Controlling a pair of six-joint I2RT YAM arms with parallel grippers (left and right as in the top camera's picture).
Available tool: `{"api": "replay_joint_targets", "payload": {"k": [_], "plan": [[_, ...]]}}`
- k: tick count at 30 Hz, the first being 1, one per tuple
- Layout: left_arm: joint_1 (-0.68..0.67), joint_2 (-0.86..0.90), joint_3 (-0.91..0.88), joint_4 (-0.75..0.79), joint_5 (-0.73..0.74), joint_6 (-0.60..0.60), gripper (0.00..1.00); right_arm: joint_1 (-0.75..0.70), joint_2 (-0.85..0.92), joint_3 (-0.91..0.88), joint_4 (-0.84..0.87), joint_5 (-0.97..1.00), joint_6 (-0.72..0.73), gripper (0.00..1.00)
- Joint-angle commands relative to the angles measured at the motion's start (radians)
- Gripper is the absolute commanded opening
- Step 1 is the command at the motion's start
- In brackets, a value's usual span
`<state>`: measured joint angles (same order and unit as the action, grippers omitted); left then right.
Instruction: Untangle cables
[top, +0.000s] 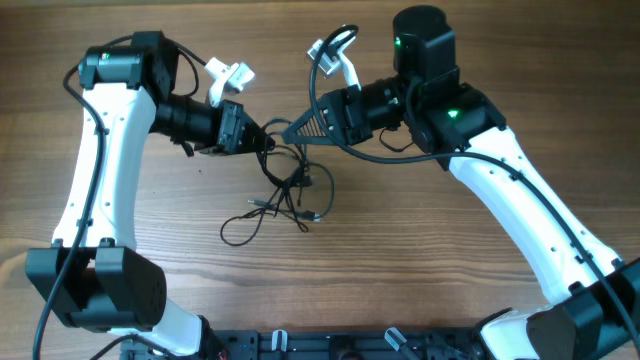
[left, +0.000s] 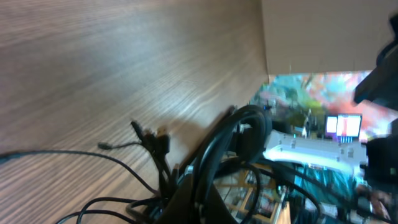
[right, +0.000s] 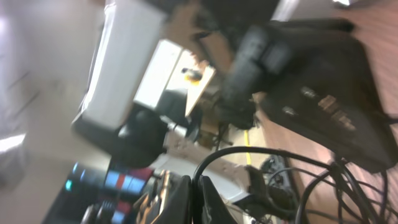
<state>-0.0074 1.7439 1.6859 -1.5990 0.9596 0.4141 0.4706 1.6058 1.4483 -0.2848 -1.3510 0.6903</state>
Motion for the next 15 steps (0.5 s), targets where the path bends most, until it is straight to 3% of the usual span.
{"api": "replay_joint_targets", "payload": {"k": [1, 2, 5, 7, 12, 13, 14, 15], "plan": [[0.025, 0.005, 0.000, 0.134, -0.079, -0.369, 0.04, 0.003, 0.016, 0.010, -0.174, 0.420, -0.110, 0.35], [0.035, 0.005, 0.000, 0.180, -0.176, -0.509, 0.04, 0.003, 0.016, 0.010, -0.259, 0.589, -0.114, 0.67], [0.035, 0.005, 0.000, 0.222, -0.358, -0.688, 0.04, 0.003, 0.016, 0.010, -0.348, 0.729, -0.112, 0.77], [0.035, 0.005, 0.000, 0.229, -0.377, -0.745, 0.04, 0.005, 0.016, 0.010, -0.373, 0.729, -0.111, 0.88], [0.009, 0.005, 0.000, 0.227, -0.342, -0.716, 0.04, 0.082, 0.048, 0.010, -0.385, 0.780, -0.088, 0.87], [-0.015, 0.005, 0.000, 0.225, -0.319, -0.666, 0.04, 0.112, 0.072, 0.010, -0.382, 0.855, -0.059, 0.84], [-0.036, 0.005, 0.000, 0.222, -0.319, -0.645, 0.04, 0.135, 0.102, 0.010, -0.373, 0.909, -0.044, 0.73], [-0.051, 0.005, 0.000, 0.222, -0.320, -0.620, 0.04, 0.149, 0.129, 0.010, -0.357, 0.912, -0.042, 0.71]]}}
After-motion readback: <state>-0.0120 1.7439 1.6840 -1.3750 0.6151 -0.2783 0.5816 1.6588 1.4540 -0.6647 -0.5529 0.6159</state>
